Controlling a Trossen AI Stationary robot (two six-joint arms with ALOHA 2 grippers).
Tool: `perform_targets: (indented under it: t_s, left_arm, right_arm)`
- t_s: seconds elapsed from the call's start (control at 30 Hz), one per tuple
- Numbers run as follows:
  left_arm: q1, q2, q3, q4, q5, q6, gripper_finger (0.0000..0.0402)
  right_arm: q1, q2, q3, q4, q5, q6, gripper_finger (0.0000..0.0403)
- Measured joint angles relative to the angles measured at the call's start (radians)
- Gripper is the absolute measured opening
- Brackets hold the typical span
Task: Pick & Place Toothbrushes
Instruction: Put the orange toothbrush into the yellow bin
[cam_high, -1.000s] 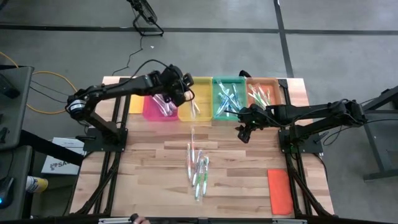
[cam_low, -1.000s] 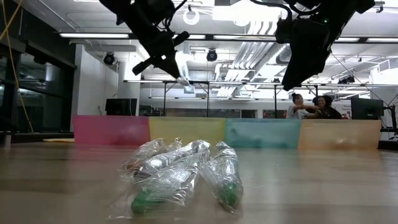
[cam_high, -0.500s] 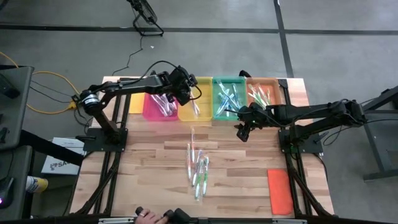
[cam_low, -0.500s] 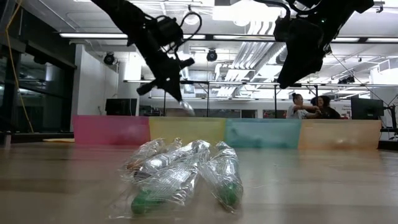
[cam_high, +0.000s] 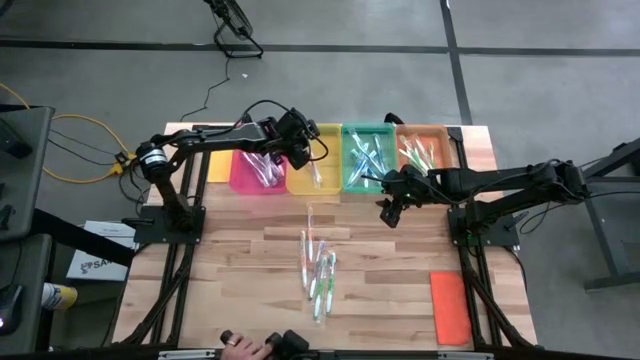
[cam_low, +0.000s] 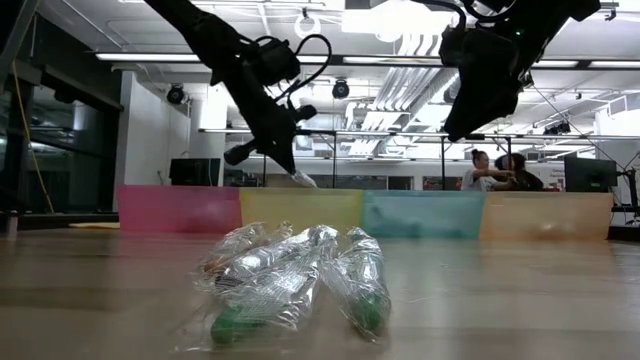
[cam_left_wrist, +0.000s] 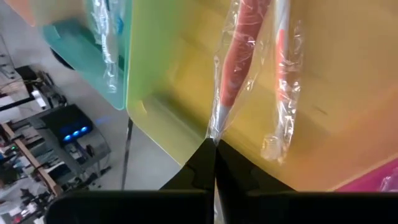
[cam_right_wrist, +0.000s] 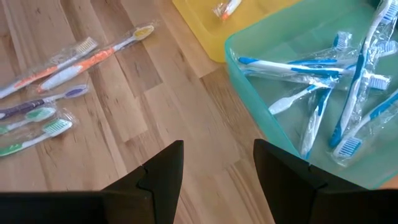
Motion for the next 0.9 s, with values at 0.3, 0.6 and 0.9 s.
perform_targets:
  t_s: [0.3, 0.6, 0.9]
  left_arm:
    - [0.000, 0.000, 0.000, 0.004, -0.020, 0.000, 0.0000]
    - [0.000, 0.001, 0.000, 0.018, -0.045, -0.030, 0.0010]
    - [-0.003, -0.011, 0.000, 0.016, -0.045, -0.060, 0.0126]
  right_arm:
    - [0.000, 0.000, 0.000, 0.003, 0.000, 0.000, 0.0188]
    - [0.000, 0.000, 0.000, 0.003, 0.000, 0.004, 0.0188]
    - [0.000, 0.000, 0.000, 0.002, -0.007, 0.004, 0.0188]
